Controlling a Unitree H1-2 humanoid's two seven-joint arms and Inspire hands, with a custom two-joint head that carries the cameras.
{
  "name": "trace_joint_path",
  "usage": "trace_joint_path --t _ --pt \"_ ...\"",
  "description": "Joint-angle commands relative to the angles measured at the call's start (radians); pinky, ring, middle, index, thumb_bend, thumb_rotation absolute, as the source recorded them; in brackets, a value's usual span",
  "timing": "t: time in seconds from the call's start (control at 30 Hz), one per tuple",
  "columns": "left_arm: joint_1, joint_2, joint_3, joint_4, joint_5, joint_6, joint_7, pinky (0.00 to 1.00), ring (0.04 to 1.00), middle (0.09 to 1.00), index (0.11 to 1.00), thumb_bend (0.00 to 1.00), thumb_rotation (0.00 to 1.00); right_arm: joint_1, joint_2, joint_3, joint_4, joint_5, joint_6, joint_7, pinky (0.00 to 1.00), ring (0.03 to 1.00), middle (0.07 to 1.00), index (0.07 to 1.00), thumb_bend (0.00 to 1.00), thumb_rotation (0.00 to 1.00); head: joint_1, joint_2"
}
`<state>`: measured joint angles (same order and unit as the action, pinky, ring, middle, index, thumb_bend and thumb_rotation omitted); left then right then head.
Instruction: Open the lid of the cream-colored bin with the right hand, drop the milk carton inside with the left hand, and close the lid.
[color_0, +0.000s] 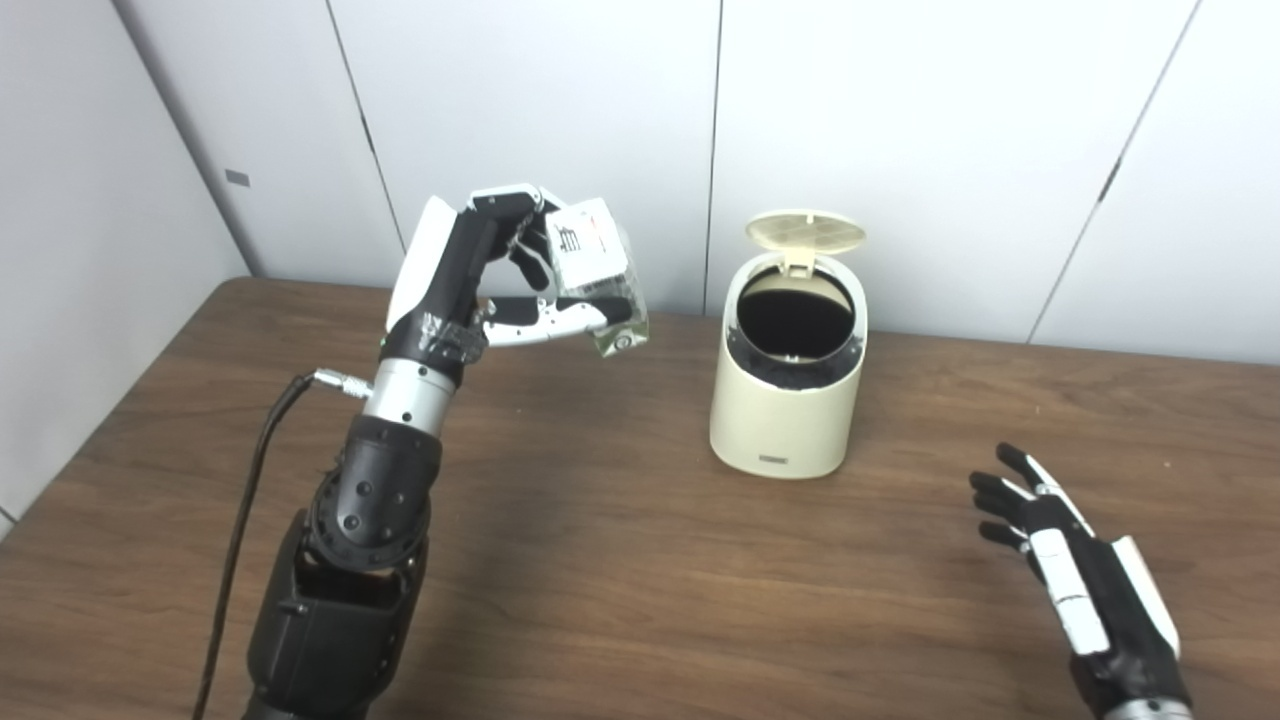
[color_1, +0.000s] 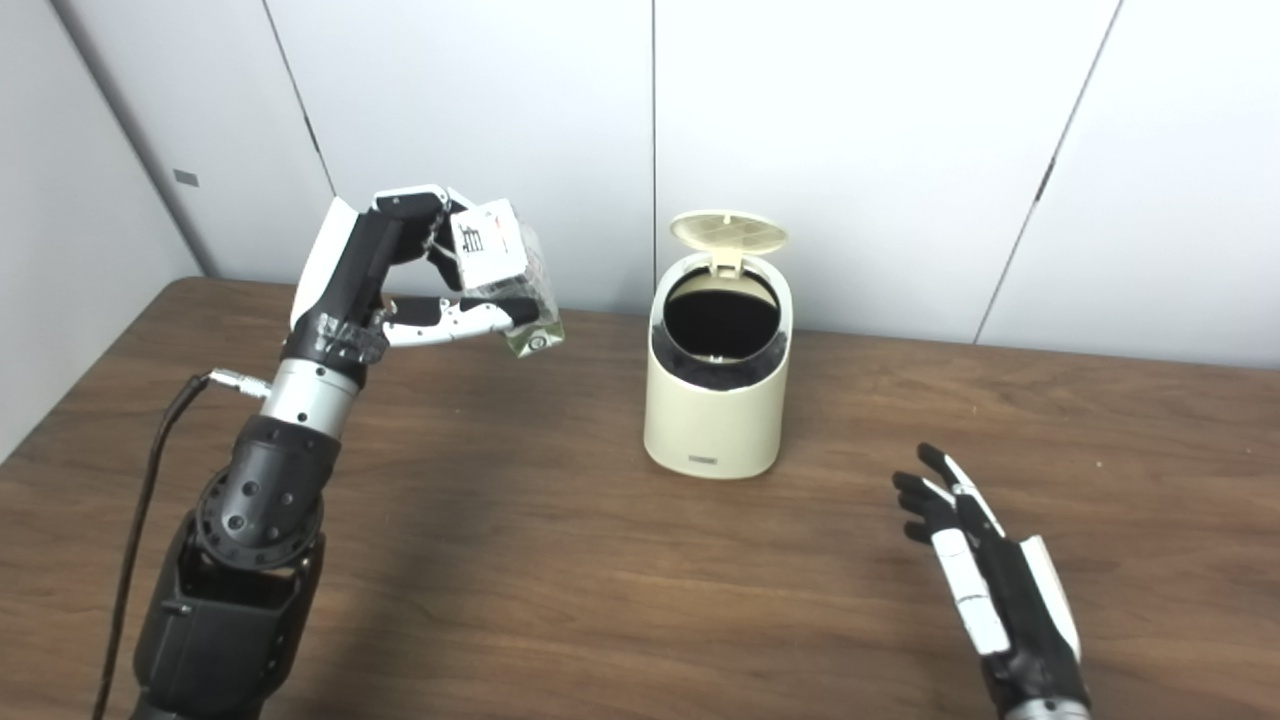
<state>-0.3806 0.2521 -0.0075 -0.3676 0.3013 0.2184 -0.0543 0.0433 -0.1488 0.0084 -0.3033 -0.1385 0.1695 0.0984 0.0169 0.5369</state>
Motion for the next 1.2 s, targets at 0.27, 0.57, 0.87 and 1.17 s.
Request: trace_joint_path --t 0.27,0.57,0.87,1.17 --pt "-0.102 -0.029 -0.041 0.053 0.081 -0.178 0.052 0.34 0.449 0.501 0.482 0.48 0.00 -0.026 0.026 0.022 -0.010 -0.064 -0.049 -0.050 0.75 0.832 0.838 0.906 0.51 1.00 -0.061 0.010" --pt "-0.149 -0.110 -0.057 0.217 0.115 -0.334 0.127 0.34 0.455 0.509 0.481 0.48 0.00 -0.033 0.035 0.041 -0.010 -0.093 -0.044 -0.055 0.75 0.835 0.845 0.909 0.51 1.00 -0.095 0.004" --pt "-0.217 -0.136 -0.077 0.386 0.152 -0.435 0.182 0.36 0.447 0.492 0.476 0.48 0.00 -0.038 0.049 0.047 -0.007 -0.097 -0.043 -0.061 0.76 0.832 0.846 0.905 0.52 1.00 -0.107 0.003" --pt "-0.270 -0.156 -0.078 0.547 0.148 -0.547 0.231 0.35 0.441 0.494 0.480 0.48 0.00 -0.039 0.063 0.046 -0.008 -0.098 -0.041 -0.067 0.75 0.828 0.843 0.907 0.51 1.00 -0.117 0.005"
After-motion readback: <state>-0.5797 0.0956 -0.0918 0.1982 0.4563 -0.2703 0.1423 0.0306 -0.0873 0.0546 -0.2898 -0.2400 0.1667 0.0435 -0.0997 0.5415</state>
